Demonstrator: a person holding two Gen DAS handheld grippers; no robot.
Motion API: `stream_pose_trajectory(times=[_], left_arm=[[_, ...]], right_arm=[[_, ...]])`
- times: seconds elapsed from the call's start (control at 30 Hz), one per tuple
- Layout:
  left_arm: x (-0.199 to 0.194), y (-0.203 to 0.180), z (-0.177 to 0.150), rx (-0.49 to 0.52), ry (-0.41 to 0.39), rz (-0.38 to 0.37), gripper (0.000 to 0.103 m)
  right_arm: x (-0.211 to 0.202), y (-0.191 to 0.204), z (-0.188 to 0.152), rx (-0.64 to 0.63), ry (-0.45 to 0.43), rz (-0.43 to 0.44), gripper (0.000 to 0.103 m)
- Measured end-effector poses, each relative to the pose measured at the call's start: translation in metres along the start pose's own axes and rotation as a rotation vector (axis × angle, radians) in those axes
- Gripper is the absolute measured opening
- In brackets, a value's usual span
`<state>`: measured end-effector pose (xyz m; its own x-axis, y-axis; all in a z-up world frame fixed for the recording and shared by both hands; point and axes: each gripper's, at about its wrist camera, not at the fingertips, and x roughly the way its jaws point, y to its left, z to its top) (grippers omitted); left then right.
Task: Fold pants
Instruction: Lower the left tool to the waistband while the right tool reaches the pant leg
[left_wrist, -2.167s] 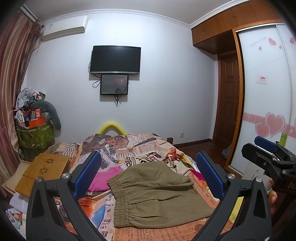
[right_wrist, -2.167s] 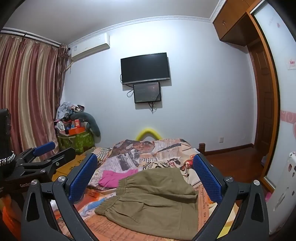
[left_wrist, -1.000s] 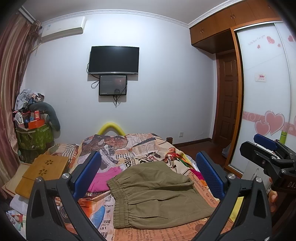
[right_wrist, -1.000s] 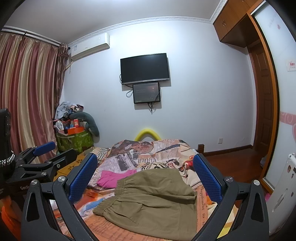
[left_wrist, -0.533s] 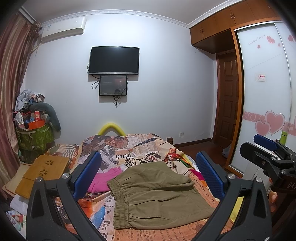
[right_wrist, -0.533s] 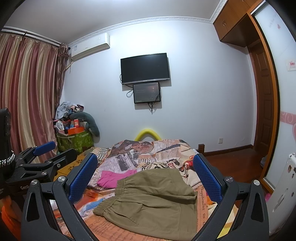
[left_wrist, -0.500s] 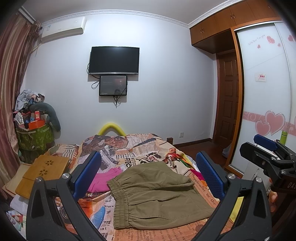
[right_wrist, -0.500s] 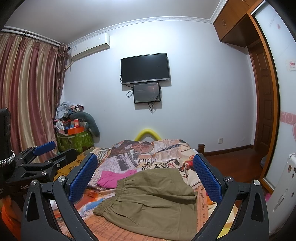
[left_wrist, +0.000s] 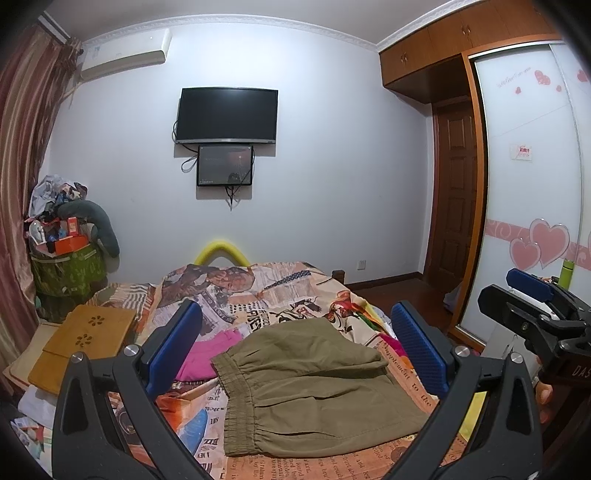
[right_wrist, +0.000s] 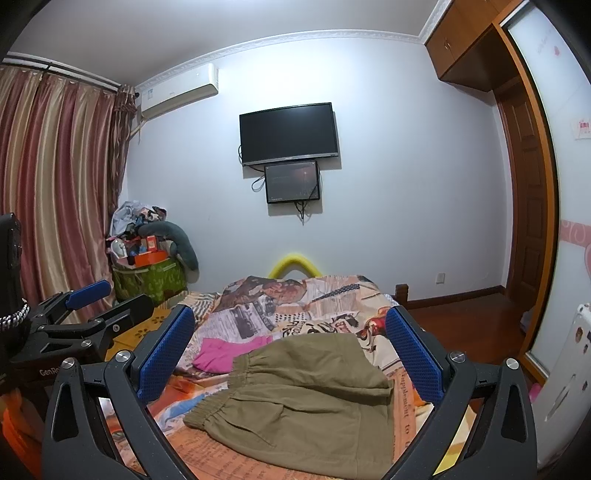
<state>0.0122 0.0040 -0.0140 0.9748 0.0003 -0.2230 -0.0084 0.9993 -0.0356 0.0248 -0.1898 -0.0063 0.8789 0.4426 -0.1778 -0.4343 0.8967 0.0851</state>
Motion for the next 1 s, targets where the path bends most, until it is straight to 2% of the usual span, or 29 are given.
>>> stream_pose_trajectory(times=[0.23, 0.43, 0.8, 1.0], left_arm=[[0.033, 0.003, -0.01, -0.018, 0.089, -0.004, 0.103], [0.081, 0.013, -0.023, -0.038, 0.211, 0.003, 0.103], [0.2, 0.036, -0.077, -0.015, 0.538, 0.065, 0.103], [0.24, 0.057, -0.104, -0.052, 0.664, 0.103, 0.103]], right_arm=[[0.02, -0.014, -0.014, 0.023, 0.053, -0.035, 0.103], [0.048, -0.035, -0.034, -0.001, 0.146, -0.097, 0.103], [0.087, -0.081, -0.063, 0.047, 0.321, -0.154, 0.103], [0.113, -0.106, -0.085, 0.092, 0.438, -0.155, 0.103]])
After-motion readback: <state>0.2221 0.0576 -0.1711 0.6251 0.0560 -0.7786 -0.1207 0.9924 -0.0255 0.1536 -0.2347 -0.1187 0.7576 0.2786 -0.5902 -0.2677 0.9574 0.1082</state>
